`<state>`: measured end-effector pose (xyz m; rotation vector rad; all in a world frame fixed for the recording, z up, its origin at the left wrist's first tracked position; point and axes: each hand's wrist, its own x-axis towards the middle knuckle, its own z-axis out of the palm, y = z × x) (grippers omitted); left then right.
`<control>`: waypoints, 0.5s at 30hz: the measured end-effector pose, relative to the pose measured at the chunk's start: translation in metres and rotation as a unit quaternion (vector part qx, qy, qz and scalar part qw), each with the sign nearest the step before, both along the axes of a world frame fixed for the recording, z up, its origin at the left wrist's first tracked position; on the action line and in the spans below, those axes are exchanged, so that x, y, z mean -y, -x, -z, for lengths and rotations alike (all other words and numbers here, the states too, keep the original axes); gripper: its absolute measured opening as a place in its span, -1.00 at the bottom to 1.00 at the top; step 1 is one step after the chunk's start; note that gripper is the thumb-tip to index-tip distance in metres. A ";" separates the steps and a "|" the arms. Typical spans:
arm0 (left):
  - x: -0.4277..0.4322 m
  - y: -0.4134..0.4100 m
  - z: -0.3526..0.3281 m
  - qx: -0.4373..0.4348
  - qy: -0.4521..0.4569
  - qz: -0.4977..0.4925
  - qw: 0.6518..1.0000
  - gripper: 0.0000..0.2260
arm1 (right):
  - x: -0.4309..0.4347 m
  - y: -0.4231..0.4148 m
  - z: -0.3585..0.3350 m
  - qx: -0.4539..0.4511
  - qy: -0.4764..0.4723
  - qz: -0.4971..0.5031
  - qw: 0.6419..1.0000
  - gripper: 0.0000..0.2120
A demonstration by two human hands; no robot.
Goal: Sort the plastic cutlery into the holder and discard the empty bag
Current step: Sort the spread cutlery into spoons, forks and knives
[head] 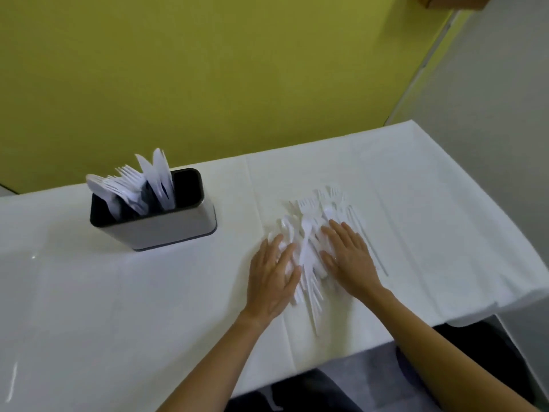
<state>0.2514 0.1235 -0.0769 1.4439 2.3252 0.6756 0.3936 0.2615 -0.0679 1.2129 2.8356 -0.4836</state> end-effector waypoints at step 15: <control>-0.024 0.010 0.006 -0.052 -0.018 -0.098 0.994 -0.57 | -0.053 -0.013 0.000 -0.019 -0.016 0.049 0.998 -0.46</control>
